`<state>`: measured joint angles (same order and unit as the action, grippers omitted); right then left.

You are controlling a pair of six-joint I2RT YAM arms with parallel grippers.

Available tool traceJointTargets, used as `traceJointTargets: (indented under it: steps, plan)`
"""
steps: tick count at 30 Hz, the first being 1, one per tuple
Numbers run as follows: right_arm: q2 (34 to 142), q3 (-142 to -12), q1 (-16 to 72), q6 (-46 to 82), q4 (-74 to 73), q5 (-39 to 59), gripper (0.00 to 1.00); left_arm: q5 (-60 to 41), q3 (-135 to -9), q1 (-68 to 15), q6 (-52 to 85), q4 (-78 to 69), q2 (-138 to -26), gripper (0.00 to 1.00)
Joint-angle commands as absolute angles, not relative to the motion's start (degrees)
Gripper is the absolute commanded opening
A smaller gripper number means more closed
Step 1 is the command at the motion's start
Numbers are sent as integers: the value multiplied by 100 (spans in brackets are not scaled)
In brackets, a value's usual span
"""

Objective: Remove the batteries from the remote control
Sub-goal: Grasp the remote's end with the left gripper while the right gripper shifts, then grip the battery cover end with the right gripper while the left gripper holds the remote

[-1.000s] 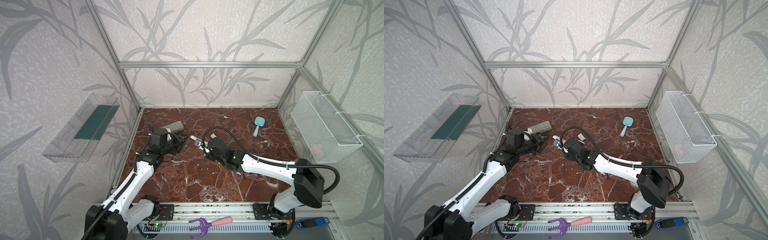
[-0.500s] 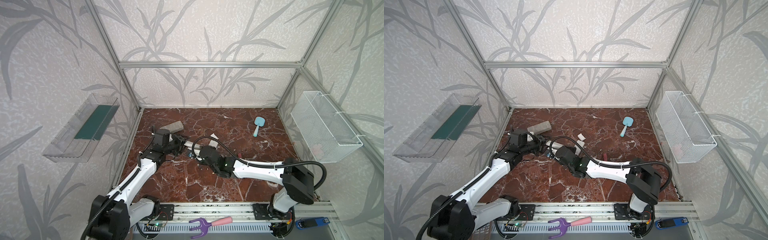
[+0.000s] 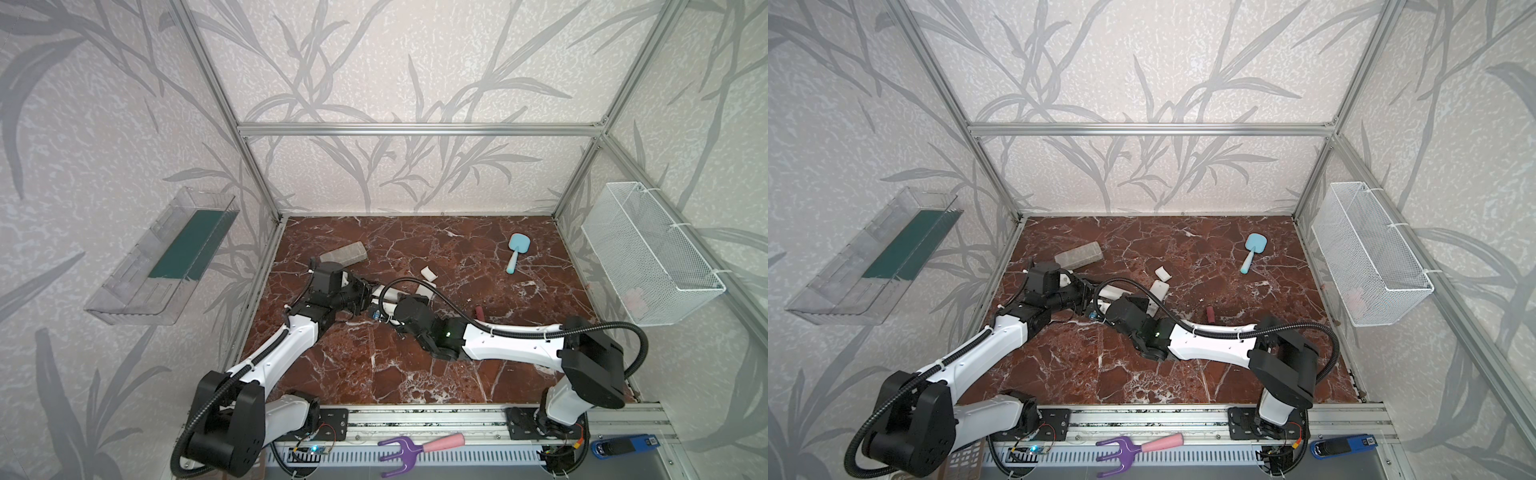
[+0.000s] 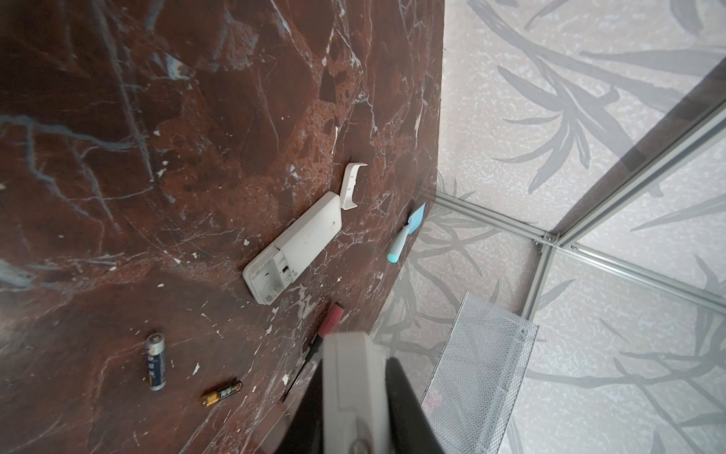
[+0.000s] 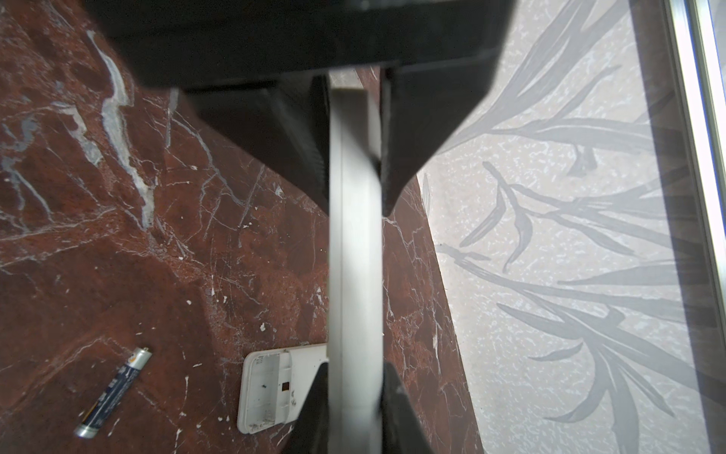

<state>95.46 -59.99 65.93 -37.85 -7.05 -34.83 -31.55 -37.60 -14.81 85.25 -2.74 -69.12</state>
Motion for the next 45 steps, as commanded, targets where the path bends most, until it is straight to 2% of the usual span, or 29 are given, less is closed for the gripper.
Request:
traceJointTargets:
  steps: [1, 6, 10, 13, 22, 28, 32, 38, 45]
  plan:
    - [9339, -6057, 6662, -3476, -894, -3366, 18, -3287, -3805, -1450, 8457, -702, -6994, 10]
    - [9025, -5967, 6663, -2981, -856, -3194, 47, -3258, -3840, -1445, 8361, -927, -7068, 0]
    - [8733, -5905, 6645, -2433, -726, -3094, 57, -3206, -3900, -1411, 8041, -984, -7068, 0]
    - [8453, -6034, 6475, -1709, -309, -2732, 59, -3170, -3940, -1359, 7624, -998, -7041, 0]
    - [7887, -6261, 5141, 1491, 449, -166, 59, -2645, -3567, -1200, 6471, -1863, -6658, 0]
    - [7989, -6128, 4535, 3044, 59, 1090, 59, -2656, -3218, -1049, 6337, -2826, -6505, 0]
    - [8308, -5892, 4232, 4118, -1014, 2051, 59, -2973, -2905, -963, 6397, -4160, -6585, 0]
    - [8850, -5845, 4123, 4898, -1991, 2594, 60, -3511, -2861, -879, 6790, -5270, -6975, 0]
    - [8998, -5818, 4053, 5151, -2188, 2716, 58, -3808, -2831, -880, 7299, -6100, -7481, 0]
